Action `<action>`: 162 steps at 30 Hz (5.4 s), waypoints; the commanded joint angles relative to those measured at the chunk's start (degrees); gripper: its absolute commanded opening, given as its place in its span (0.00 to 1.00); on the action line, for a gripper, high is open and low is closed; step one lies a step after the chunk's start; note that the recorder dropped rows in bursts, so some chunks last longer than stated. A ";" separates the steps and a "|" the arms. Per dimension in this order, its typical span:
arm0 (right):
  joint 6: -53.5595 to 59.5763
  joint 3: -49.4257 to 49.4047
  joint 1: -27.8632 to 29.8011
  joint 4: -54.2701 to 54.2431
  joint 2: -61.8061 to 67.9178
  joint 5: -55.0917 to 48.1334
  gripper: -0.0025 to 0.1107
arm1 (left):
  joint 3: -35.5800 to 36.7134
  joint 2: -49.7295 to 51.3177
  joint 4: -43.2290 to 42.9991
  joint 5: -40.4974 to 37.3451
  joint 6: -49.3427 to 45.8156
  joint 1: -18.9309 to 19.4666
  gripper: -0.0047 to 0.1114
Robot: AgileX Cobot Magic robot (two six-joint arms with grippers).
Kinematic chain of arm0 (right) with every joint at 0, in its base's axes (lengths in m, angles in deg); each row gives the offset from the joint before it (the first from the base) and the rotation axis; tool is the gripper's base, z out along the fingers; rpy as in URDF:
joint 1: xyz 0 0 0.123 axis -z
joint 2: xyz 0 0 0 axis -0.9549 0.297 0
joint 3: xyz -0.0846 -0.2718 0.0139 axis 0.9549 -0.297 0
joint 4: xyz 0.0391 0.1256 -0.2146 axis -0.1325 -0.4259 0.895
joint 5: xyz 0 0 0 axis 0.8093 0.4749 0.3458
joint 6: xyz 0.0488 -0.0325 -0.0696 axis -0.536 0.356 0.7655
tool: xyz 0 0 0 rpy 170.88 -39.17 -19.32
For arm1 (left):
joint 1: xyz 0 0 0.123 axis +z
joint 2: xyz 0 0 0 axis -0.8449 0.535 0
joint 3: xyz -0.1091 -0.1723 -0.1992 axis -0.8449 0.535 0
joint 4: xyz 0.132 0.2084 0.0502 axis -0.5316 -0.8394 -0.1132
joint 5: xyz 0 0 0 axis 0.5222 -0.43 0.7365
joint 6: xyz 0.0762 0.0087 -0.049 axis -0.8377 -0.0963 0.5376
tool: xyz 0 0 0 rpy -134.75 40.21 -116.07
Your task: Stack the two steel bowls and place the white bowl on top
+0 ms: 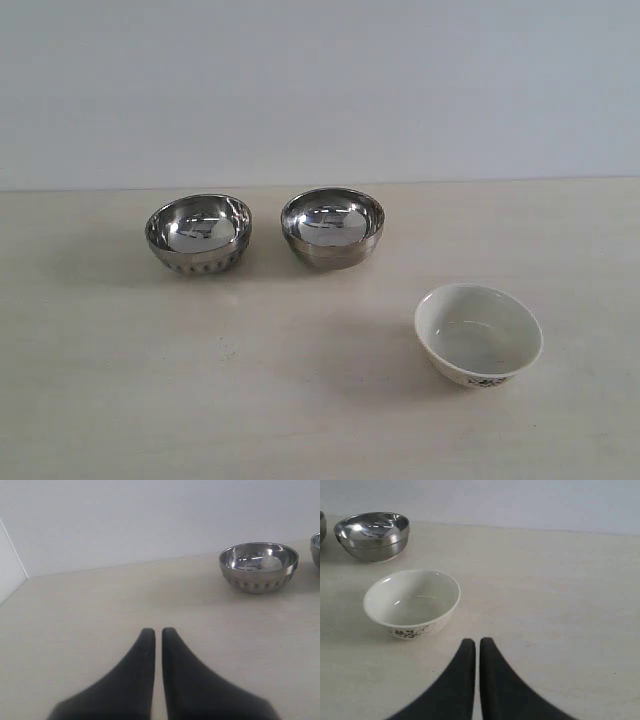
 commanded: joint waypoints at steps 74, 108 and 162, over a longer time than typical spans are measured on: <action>-7.49 17.65 0.12 -31.94 18.40 14.54 0.02 | 0.20 -0.22 0.39 0.43 0.56 0.14 0.07; 22.65 91.12 -19.89 -16.88 108.32 -18.64 0.45 | 0.20 -0.22 0.39 0.43 0.56 0.14 0.07; 23.83 96.21 -24.41 1.52 130.17 -0.83 0.22 | 0.20 -0.22 0.39 0.43 0.56 0.14 0.07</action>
